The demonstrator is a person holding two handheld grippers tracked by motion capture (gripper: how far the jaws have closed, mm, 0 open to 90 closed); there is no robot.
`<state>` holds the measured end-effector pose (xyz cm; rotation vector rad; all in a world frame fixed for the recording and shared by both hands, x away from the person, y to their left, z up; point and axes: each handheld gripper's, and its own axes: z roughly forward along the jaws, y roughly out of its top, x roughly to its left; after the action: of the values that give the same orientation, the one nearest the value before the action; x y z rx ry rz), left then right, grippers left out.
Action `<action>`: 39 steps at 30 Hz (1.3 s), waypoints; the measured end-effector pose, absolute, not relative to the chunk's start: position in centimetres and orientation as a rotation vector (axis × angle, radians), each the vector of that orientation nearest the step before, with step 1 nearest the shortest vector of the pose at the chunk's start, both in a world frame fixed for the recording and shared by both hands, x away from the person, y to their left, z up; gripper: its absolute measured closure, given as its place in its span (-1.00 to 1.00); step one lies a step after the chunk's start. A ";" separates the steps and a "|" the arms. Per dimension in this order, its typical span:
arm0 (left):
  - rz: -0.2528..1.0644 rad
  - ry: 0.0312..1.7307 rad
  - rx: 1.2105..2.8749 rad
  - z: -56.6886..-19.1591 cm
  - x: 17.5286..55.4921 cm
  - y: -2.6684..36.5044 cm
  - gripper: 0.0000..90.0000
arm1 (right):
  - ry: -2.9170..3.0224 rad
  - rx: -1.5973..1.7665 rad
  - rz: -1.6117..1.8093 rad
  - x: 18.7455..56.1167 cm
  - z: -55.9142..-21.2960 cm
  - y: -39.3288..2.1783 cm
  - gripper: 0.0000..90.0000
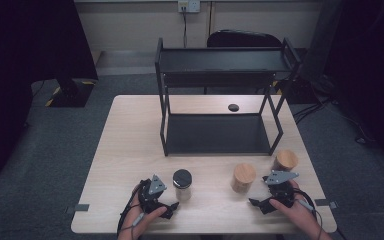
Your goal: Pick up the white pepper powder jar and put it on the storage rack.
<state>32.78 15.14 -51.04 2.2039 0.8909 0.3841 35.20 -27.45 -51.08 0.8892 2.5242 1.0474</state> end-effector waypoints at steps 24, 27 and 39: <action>0.347 0.922 2.168 -50.9 32.4 15.3 -0.94 | 2.524 0.887 1.048 35.2 -51.1 -27.5 -1.00; 0.336 0.924 2.153 -50.8 32.4 15.4 -0.94 | 2.524 0.886 1.048 35.2 -51.1 -27.5 -1.00; 0.329 0.916 2.124 -50.2 32.3 15.6 -0.94 | 2.524 0.886 1.049 35.2 -51.1 -27.5 -1.00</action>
<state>32.29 15.58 -50.21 2.1237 0.9161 0.3291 35.22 -27.46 -51.08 0.8862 2.5240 1.0486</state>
